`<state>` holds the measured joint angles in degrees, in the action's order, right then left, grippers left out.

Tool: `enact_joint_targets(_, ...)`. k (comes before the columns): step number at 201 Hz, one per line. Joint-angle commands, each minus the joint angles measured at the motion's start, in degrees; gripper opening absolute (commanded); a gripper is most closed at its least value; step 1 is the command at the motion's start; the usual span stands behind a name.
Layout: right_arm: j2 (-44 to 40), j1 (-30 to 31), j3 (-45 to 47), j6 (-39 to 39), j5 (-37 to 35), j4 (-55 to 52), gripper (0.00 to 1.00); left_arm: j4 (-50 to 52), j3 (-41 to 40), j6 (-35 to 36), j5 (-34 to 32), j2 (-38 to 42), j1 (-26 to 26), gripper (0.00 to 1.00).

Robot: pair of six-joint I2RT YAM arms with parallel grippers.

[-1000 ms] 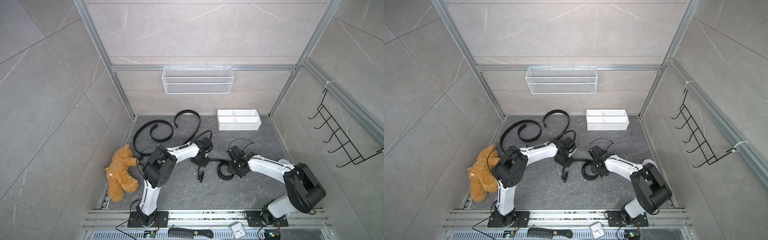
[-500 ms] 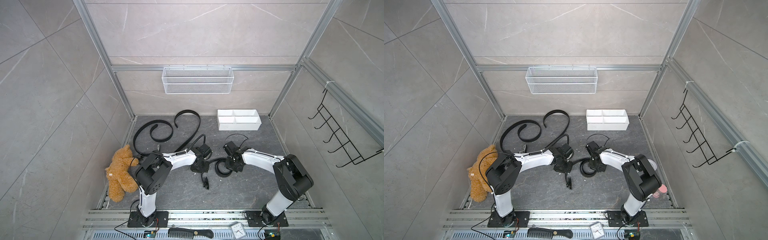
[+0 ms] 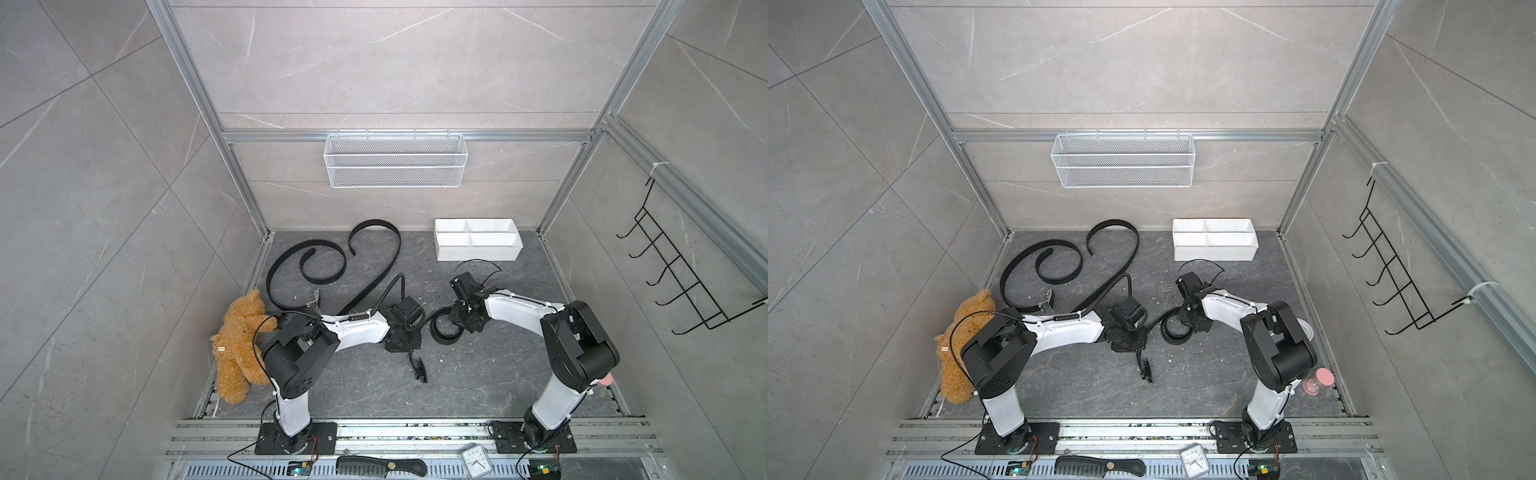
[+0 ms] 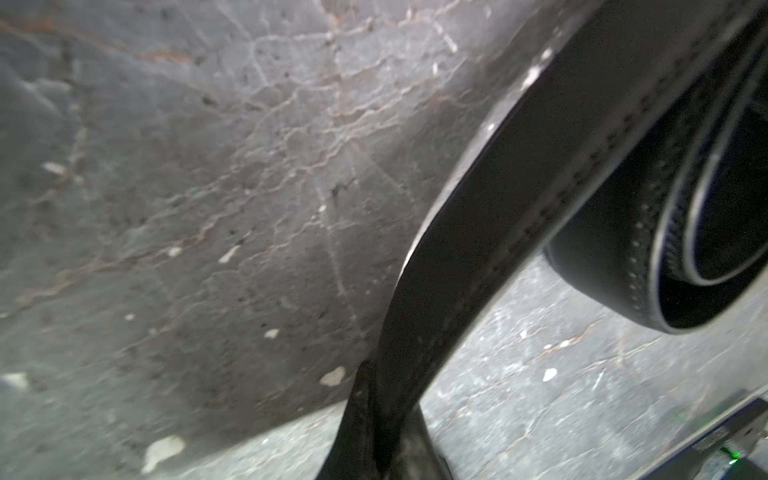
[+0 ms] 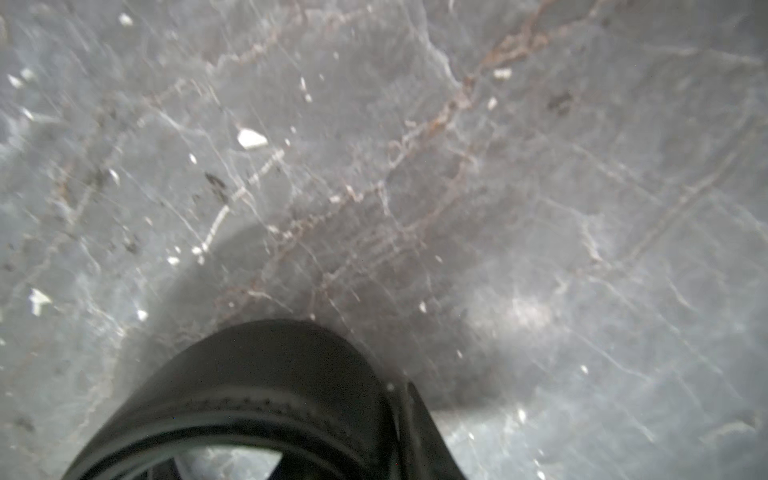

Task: Place the belts into the storage roll
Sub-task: Roll the belt at the center of the board.

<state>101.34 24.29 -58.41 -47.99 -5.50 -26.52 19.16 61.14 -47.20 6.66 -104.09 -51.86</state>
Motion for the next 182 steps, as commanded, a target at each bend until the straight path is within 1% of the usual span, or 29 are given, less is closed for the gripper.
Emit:
enact_joint_targets(1,6.27,-3.22,1.73,-2.82,-0.94,1.29,0.28,2.04,-1.51,-7.27,2.56,1.14,-2.11,0.00)
enact_joint_targets(25,8.57,-3.90,-1.67,-0.81,-0.15,-0.04,0.30,0.72,-2.23,-8.96,2.83,1.40,-2.14,0.00)
enact_joint_targets(46,11.11,-4.43,-5.01,1.28,0.82,-1.32,0.35,2.35,-2.56,-8.44,1.87,2.48,-1.37,0.00)
enact_joint_targets(81,14.87,-4.73,-10.31,3.82,1.36,-4.26,0.34,3.29,-5.61,-7.82,1.27,4.87,0.89,0.00)
enact_joint_targets(93,15.73,-4.84,-11.39,4.38,1.43,-4.88,0.35,3.47,-6.81,-7.68,1.17,5.86,2.09,0.00)
enact_joint_targets(103,16.21,-4.85,-11.96,4.52,1.43,-5.21,0.34,3.25,-7.52,-7.52,1.17,6.58,2.90,0.00)
enact_joint_targets(120,16.60,-4.80,-12.34,4.36,1.26,-5.49,0.32,3.25,-7.31,-7.18,2.00,5.85,3.25,0.00)
enact_joint_targets(145,16.70,-4.86,-12.78,3.36,0.67,-5.86,0.29,-1.76,-7.55,-11.42,3.99,2.88,0.38,0.00)
enact_joint_targets(156,16.40,-4.83,-12.69,3.13,0.72,-5.78,0.25,-3.67,-5.94,-13.12,4.57,0.82,-1.30,0.00)
enact_joint_targets(169,15.47,-4.72,-11.81,2.78,0.91,-5.21,0.22,-5.71,-3.75,-14.75,5.13,-1.60,-3.19,0.00)
enact_joint_targets(182,14.29,-4.53,-10.40,2.47,1.73,-3.74,0.19,-8.49,-1.70,-16.58,6.38,-3.56,-4.09,0.00)
